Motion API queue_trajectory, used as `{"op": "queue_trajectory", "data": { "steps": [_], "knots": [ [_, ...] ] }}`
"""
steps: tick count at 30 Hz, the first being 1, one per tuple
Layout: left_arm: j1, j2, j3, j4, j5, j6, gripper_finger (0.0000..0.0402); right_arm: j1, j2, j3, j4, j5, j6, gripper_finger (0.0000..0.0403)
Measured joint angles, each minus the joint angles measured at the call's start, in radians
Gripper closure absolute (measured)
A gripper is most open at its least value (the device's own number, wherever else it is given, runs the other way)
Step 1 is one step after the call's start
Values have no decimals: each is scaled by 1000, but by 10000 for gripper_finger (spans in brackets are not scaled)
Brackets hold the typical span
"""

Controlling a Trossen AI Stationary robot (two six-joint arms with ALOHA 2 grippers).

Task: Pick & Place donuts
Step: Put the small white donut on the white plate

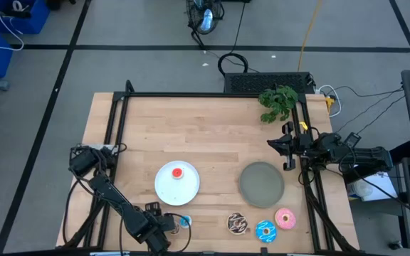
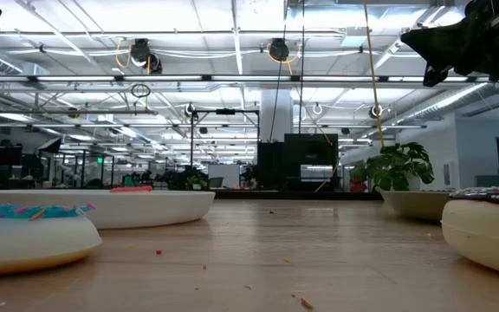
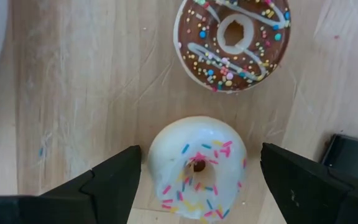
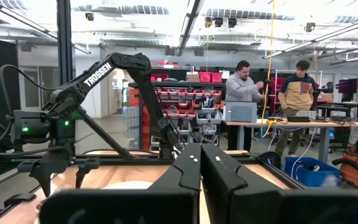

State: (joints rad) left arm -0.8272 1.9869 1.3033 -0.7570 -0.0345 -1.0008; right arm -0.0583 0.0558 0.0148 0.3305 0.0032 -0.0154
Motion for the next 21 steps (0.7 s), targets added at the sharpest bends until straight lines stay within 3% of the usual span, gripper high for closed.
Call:
{"op": "queue_trajectory", "data": {
  "steps": [21],
  "knots": [
    [0,1,-2,-1,7,19,74,0,0,0,0,0,0,403]
  ]
}}
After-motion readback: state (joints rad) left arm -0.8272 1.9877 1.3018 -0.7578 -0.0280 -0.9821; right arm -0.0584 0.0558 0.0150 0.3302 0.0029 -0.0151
